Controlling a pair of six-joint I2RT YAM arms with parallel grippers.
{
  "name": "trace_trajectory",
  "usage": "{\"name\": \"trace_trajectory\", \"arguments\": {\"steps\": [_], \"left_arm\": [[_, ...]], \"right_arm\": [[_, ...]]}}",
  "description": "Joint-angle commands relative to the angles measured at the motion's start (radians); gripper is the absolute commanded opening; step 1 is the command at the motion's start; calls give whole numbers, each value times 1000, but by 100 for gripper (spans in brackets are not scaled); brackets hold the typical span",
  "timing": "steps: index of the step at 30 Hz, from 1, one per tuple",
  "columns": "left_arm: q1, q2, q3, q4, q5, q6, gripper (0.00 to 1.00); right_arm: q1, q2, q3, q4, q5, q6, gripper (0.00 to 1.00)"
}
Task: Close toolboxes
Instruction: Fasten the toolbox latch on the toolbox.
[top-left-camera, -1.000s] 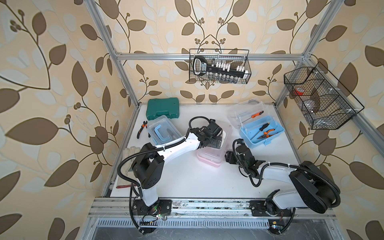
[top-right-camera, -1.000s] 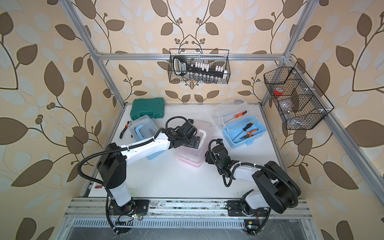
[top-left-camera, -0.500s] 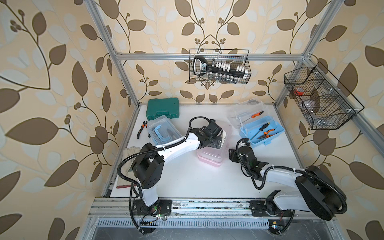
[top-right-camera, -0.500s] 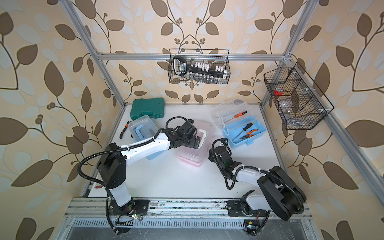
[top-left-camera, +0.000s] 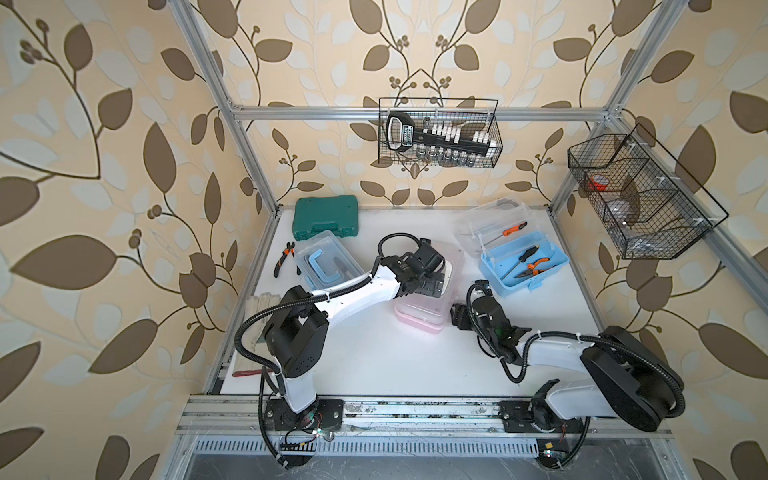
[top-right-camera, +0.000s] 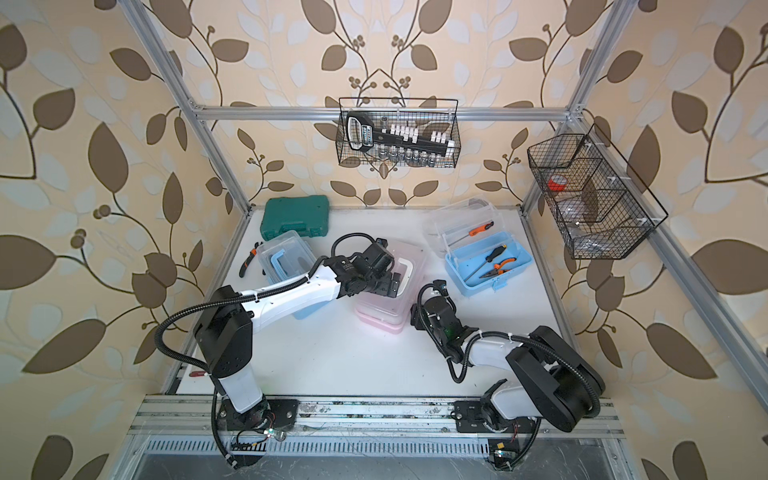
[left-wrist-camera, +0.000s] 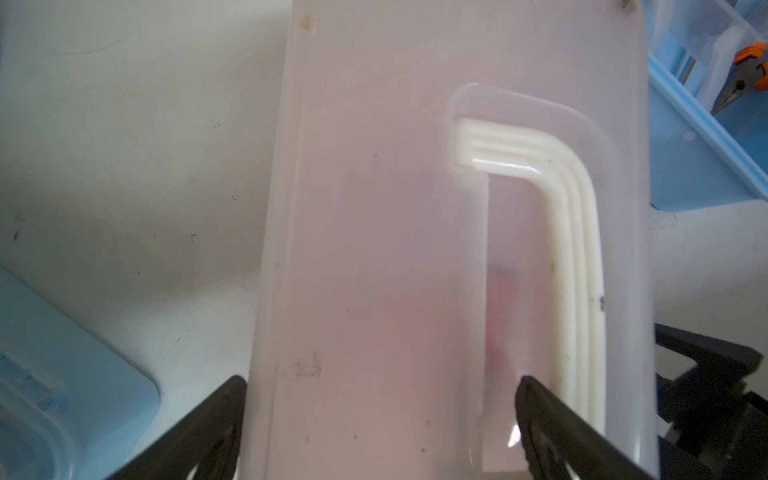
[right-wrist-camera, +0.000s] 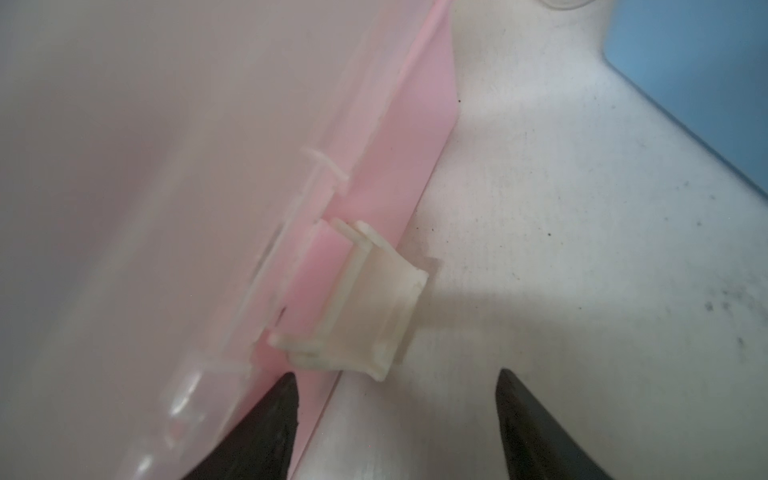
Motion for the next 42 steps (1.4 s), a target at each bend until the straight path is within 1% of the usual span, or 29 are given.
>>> {"name": "trace_trajectory", "arguments": {"steps": [1,4,11,17,21,24,27,31,33,34,37,40,42], "left_arm": [[-2,-7,-27,-67,17,17,99],[-2,-7,-30,-69,15,17,99],[-2,-5,-32,-69,12,17,99],[-2,-3,-33,-69,12,19,99],[-2,-3,-35,-68,11,20,99],[-2,-3,-33,-67,12,22,99],[-2,-8,-36,-64,9,23,99],[-2,-8,-38,-56,14,26,99],[-2,-8,-36,-54,16,26,99],[-2,-6,-37,-52,19,26,99],[-2,-10,-40,-47,23,26,99],[-2,-14,-40,-44,27,26,99],[-2,-15,-42,-39,28,27,99]], "right_arm": [[5,32,-16,98,14,8,73],[6,44,-23,128,61,23,73],[7,23,-46,114,223,62,73],[6,-9,-62,105,274,62,74],[5,-18,-55,100,250,28,74],[6,-10,-46,95,158,-9,74],[5,4,-73,129,70,-31,74],[6,33,-92,198,8,-62,78],[5,53,-70,200,4,-79,79],[6,68,-58,207,5,-88,82],[5,105,-46,251,34,-97,83],[7,137,-44,298,86,-109,90],[7,151,-40,325,121,-122,92]]}}
